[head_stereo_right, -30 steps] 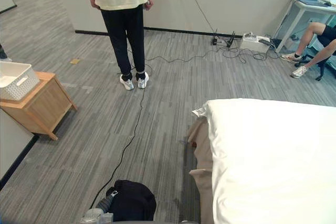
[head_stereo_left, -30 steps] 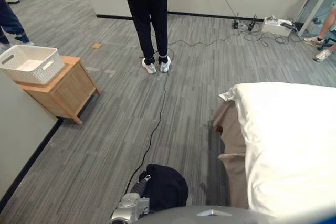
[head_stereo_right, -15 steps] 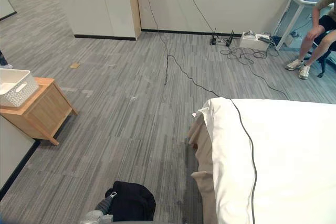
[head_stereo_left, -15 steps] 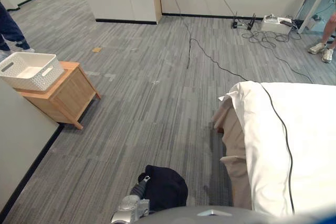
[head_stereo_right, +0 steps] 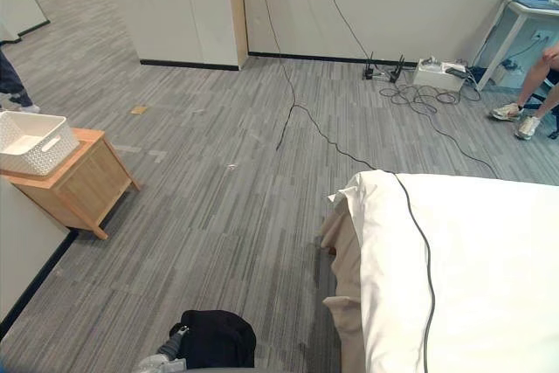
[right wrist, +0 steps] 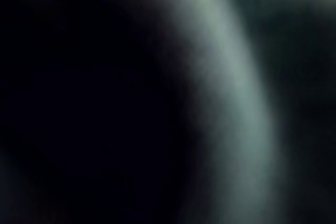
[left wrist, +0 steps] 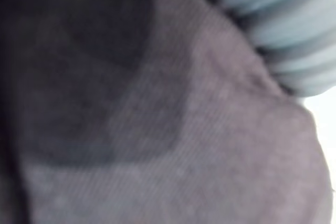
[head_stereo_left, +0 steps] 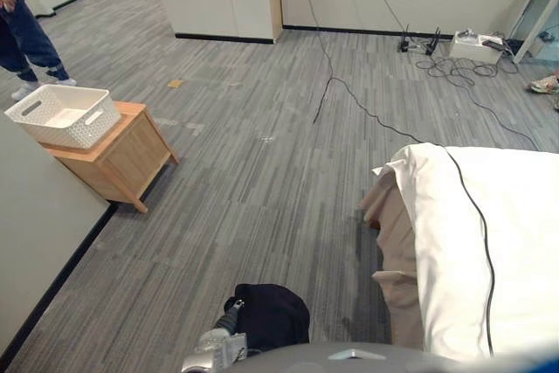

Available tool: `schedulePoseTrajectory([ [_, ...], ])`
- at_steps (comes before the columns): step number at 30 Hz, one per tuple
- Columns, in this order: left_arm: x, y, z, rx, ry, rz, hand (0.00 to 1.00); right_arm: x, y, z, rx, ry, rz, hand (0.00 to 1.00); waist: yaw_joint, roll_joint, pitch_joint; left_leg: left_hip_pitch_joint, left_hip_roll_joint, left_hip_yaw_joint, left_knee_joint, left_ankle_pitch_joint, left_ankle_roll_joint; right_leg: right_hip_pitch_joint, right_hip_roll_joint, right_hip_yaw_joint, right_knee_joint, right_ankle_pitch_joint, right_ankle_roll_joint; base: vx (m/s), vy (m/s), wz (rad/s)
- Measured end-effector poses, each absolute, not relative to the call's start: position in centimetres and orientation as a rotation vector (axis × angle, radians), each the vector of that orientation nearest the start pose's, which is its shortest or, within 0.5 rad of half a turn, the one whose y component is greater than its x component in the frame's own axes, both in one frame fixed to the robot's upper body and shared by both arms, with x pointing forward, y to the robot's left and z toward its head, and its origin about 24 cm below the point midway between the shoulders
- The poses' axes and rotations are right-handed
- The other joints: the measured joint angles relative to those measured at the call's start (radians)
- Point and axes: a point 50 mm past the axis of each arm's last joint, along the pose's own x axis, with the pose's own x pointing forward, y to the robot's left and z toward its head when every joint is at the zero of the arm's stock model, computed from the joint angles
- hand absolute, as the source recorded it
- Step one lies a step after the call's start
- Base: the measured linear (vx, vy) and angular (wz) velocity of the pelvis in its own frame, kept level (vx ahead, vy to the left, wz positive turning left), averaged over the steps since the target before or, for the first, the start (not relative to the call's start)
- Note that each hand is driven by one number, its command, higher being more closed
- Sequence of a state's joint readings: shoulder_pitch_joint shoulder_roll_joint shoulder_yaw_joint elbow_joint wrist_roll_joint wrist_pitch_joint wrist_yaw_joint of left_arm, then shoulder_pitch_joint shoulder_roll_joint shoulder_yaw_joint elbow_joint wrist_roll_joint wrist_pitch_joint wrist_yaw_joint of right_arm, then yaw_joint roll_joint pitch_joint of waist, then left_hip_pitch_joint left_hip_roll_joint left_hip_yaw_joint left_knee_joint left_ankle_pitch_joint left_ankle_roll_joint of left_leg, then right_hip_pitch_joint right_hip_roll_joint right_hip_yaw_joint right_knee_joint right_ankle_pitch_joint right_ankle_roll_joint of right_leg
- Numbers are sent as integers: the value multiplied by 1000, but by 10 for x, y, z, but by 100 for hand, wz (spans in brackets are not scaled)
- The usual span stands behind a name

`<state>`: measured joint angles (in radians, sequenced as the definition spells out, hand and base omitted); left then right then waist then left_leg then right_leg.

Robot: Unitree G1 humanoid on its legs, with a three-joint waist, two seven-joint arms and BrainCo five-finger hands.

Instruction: Tidy the bed and pick cloth on bed and put in laundry

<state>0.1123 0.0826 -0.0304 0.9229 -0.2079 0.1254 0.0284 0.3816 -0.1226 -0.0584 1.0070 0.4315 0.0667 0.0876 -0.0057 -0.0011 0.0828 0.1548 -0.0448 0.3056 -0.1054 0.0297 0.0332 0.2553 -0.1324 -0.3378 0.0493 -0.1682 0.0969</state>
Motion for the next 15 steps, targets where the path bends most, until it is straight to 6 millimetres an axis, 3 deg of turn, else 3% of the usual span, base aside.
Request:
schedulePoseTrajectory([
  [3,112,166,-150,-53,1054,42,100,-16,-211,-165,316,1316,-408,100,-2,9,-3,-5,-6,-14,0,8,12,-2,-4,-10,-5,2,4,-64,9,9],
  [7,133,136,-133,-95,927,-81,100,27,-219,-154,268,1144,-425,100,-5,37,-15,-36,-14,-34,0,20,31,-23,-6,-9,-20,25,2,-72,43,10],
  [12,153,122,-112,-145,757,-134,100,131,-212,-121,274,781,-323,100,-27,42,-3,-56,-10,-38,0,19,17,-42,2,-5,-33,44,-17,-93,31,-3],
  [15,155,126,-107,-156,723,-133,100,164,-199,-106,306,658,-277,100,-28,40,6,-59,-11,-44,1,21,15,-42,3,-6,-32,45,-19,-26,-2,6],
])
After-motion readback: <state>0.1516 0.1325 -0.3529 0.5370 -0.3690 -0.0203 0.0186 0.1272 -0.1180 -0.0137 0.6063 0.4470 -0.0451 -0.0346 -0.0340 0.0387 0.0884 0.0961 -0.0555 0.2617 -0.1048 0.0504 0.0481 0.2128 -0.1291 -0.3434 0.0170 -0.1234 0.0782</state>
